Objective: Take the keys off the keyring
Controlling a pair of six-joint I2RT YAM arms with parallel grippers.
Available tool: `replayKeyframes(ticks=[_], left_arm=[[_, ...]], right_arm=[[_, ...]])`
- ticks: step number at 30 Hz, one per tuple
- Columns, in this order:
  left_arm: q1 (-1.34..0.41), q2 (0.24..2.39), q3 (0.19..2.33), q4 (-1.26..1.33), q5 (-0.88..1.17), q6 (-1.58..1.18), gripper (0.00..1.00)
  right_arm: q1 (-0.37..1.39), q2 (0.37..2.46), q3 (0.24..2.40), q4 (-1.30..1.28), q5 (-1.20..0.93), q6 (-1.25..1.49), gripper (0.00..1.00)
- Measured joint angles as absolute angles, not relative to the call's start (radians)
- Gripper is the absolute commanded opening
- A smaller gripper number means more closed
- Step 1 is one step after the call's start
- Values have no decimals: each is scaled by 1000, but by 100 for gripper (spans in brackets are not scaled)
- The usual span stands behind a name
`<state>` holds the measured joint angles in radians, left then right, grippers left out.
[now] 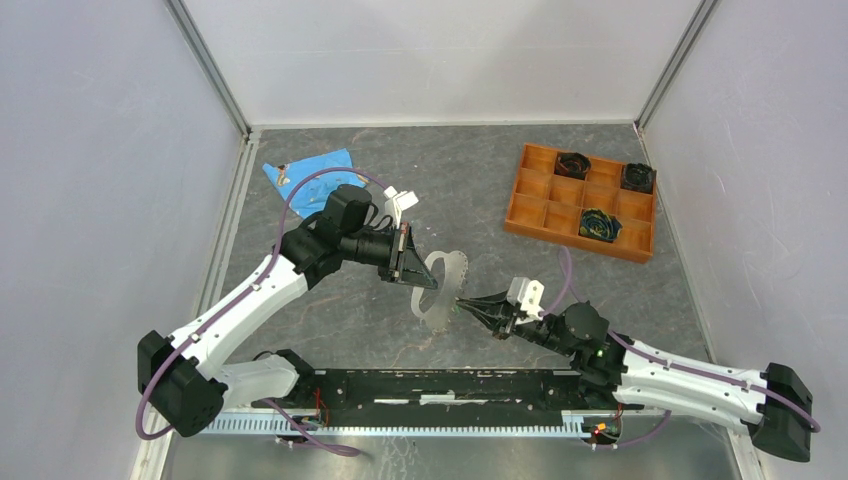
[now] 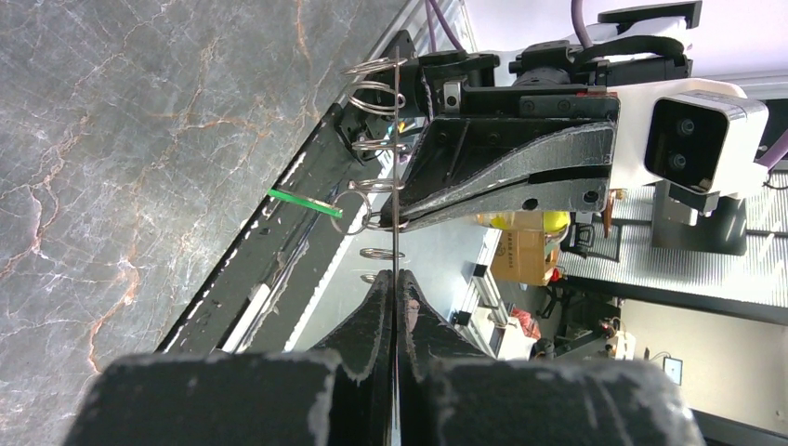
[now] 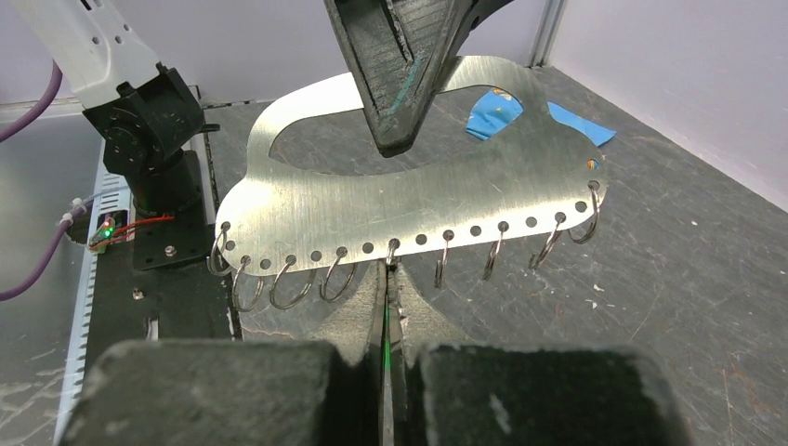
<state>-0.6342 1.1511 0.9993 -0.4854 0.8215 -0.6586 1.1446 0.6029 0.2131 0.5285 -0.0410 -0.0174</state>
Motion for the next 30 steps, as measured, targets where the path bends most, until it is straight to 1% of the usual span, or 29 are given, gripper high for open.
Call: replayKeyframes(ticks=[8,20,22,30], left_arm=[[-633,1151,989,-466,821,-659,2],[-632,1152,973,-438,822,-662,2],[-632,1152,973,-438,822,-662,2],[-632,1151,973,-439,820,-662,2]], right_arm=[[1145,554,213,496,-31,-17,1],[1145,524,187,533,-30,-14,2],[1145,522,180,538,-30,-13,4],[1145,496,141,549,-29,-4,24]])
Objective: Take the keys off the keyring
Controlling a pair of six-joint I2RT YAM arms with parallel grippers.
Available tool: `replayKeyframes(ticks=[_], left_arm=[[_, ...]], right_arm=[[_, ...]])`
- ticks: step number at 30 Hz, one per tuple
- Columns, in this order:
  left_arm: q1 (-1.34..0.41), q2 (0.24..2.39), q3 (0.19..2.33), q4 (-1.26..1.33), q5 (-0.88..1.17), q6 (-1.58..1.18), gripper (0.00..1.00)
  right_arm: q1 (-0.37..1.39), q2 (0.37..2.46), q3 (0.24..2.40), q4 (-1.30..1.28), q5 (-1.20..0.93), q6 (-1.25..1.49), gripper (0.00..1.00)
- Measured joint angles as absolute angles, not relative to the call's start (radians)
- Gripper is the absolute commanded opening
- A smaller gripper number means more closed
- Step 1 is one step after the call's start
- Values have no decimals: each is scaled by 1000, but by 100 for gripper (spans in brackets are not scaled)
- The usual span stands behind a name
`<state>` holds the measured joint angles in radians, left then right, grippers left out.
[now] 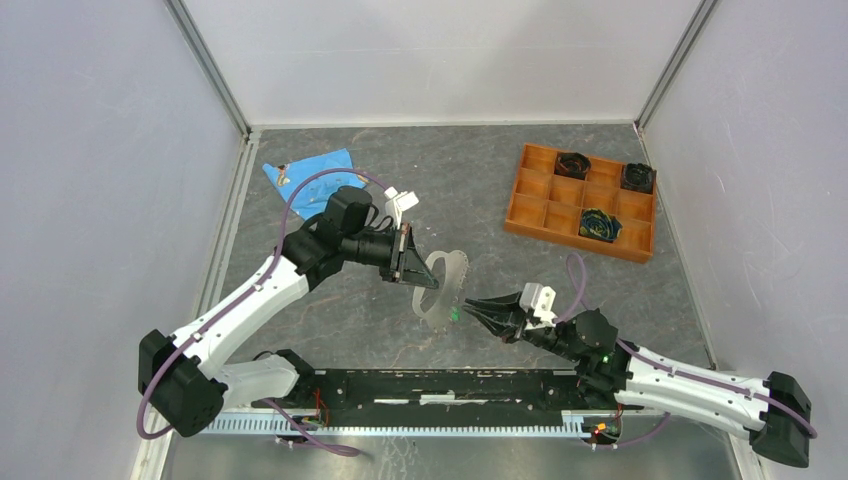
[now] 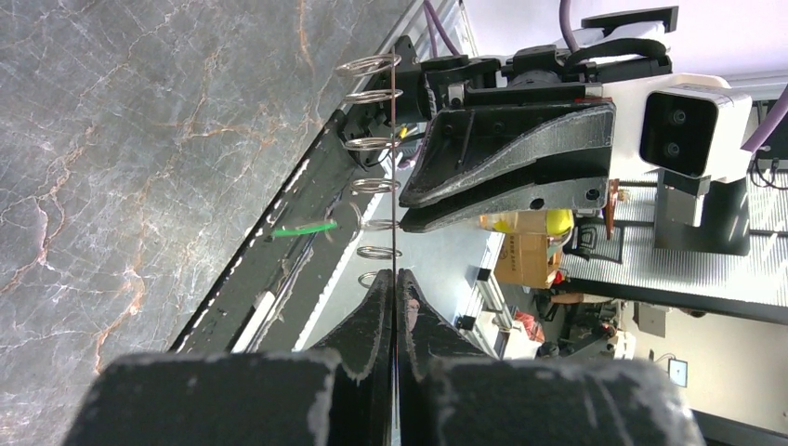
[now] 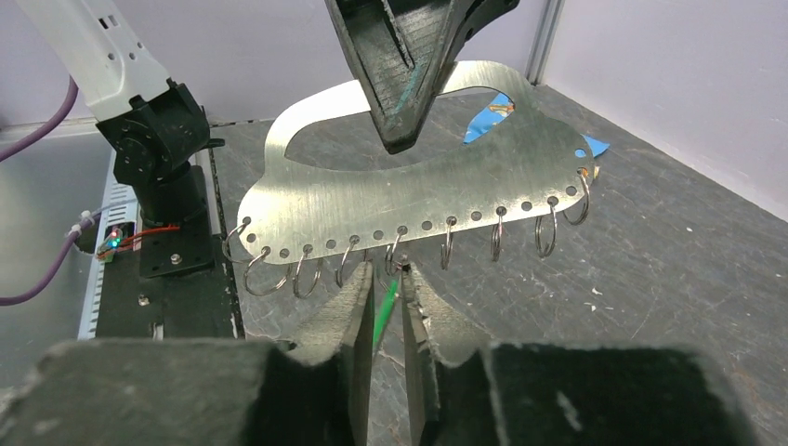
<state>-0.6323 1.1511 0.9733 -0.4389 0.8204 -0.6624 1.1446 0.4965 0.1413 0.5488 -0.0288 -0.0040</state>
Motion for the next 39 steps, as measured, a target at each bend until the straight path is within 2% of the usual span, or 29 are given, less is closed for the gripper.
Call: replayKeyframes(ticks=[18,39], left_arm=[[-635,1137,1018,-493,847,-652,2],[-700,1107,1029,-599,891,-498,2]], right_arm=[[1145,471,93,561,-53,-15,48],[1145,563,35,730,-244,80,49]])
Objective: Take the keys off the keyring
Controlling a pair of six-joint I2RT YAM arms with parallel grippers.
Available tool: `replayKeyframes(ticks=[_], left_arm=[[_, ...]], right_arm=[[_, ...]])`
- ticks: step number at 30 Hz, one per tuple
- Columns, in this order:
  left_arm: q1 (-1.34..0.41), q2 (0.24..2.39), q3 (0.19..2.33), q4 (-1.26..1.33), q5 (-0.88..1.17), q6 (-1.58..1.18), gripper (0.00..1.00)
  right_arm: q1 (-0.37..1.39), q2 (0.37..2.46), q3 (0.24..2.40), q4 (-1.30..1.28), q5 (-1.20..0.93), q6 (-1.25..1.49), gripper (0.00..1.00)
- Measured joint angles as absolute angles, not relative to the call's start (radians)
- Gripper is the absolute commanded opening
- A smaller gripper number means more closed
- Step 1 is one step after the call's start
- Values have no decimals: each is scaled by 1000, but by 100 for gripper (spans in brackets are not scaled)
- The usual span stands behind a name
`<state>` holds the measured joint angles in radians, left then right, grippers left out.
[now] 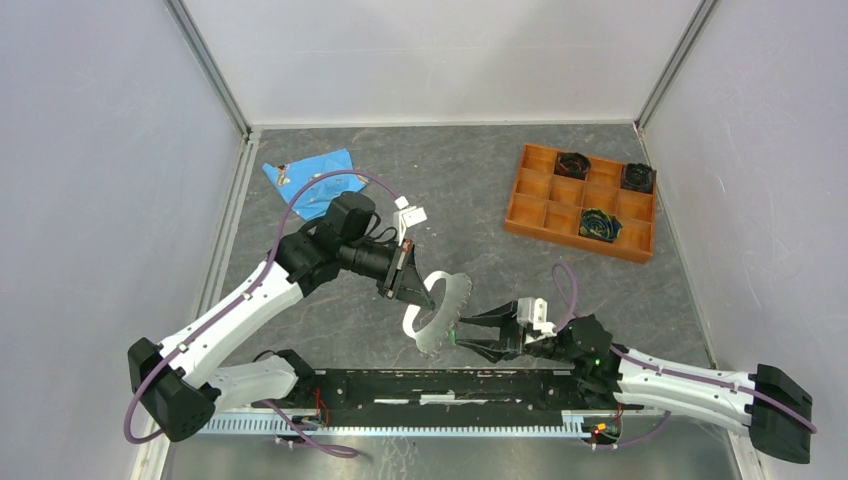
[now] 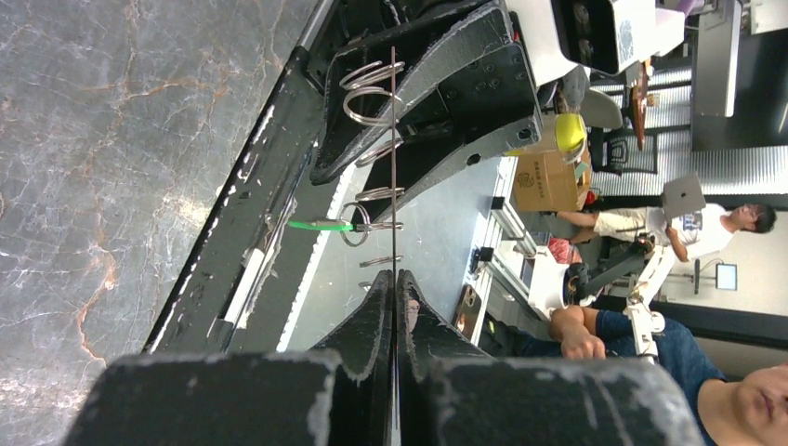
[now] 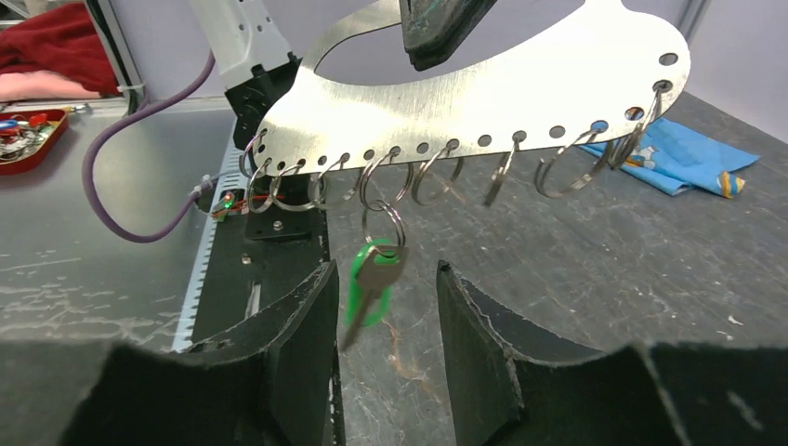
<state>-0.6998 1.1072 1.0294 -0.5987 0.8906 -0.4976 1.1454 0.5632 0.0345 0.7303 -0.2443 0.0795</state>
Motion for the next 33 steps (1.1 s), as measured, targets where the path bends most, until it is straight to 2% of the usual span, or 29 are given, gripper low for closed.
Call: replayKeyframes(ticks=[5,16,33], left_arm=[[-715,1105,1029,-605,892,-484,2],[-742,1105,1029,-605,891,-482,2],[-754,1106,1029,-606,871,-482,2]], right_arm=[[1145,566,17,778,-254,110,49],[1145,589,16,907,-254,160,41],[1145,643,16,958,-253,186,39]])
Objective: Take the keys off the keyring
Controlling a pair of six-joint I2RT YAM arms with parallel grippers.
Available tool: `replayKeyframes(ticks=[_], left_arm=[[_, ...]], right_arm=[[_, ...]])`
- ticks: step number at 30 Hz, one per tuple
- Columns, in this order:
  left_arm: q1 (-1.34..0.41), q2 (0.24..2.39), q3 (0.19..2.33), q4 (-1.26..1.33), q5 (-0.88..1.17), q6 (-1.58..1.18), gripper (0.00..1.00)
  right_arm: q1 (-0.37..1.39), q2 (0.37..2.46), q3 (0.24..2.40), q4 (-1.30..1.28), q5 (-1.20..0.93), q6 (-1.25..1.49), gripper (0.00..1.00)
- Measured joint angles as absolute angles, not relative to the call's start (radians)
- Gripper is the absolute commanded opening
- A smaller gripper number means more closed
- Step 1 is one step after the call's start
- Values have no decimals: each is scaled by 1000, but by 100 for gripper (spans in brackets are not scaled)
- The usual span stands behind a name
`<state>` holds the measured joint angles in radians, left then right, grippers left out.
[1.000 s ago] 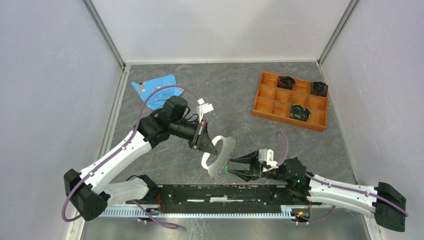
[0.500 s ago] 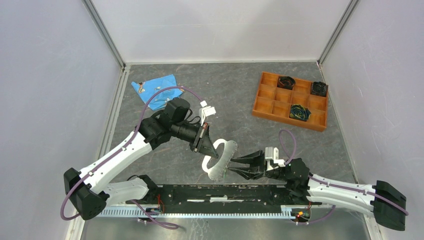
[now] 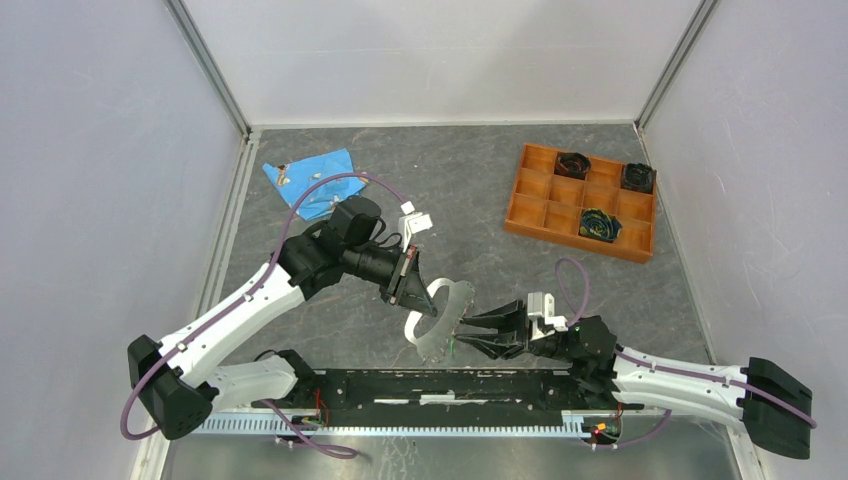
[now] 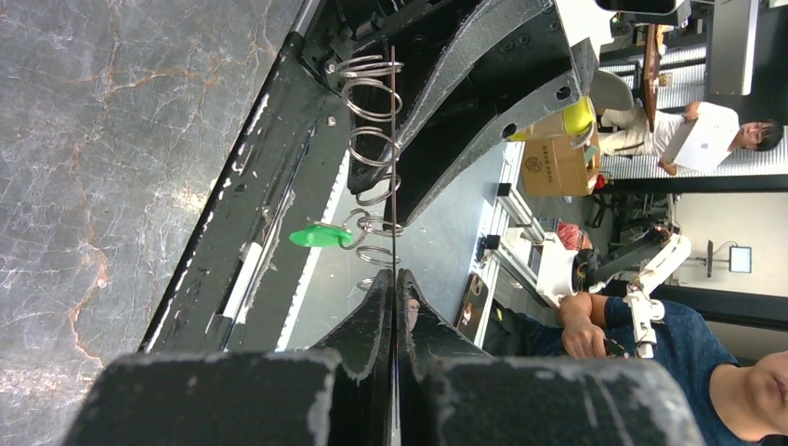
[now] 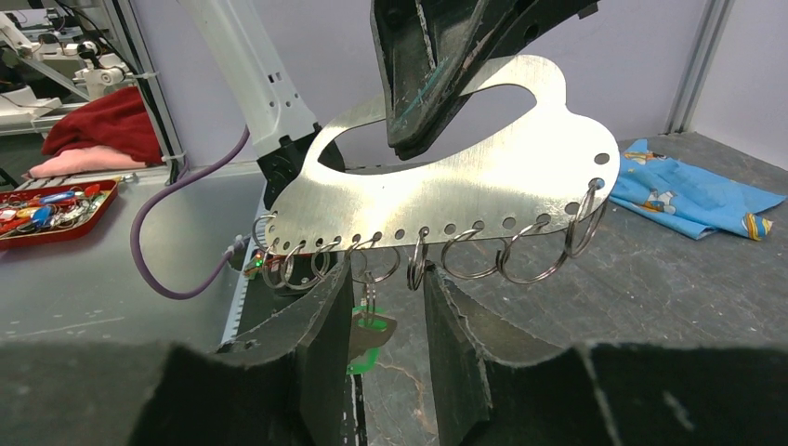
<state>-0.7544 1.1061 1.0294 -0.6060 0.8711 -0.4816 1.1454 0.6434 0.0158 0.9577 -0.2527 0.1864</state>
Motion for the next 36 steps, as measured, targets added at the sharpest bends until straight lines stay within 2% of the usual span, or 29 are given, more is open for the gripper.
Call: replayKeyframes(ticks=[11,27,32,36], left_arm=[[-755,1118,1035,-613,865,-482,2],[-755,1119,1069,-622,837,-482,2],[-755,1119,1084,-622,835,-482,2],[-755,1120,1085,-623,828,-482,2]], right_arm=[[1145,640,16,971,-229,199,46],[1145,593,15,899,-163,209,50],[1145,594,15,890,-156,208,46],[1145,605,15,884,-157,208,37]])
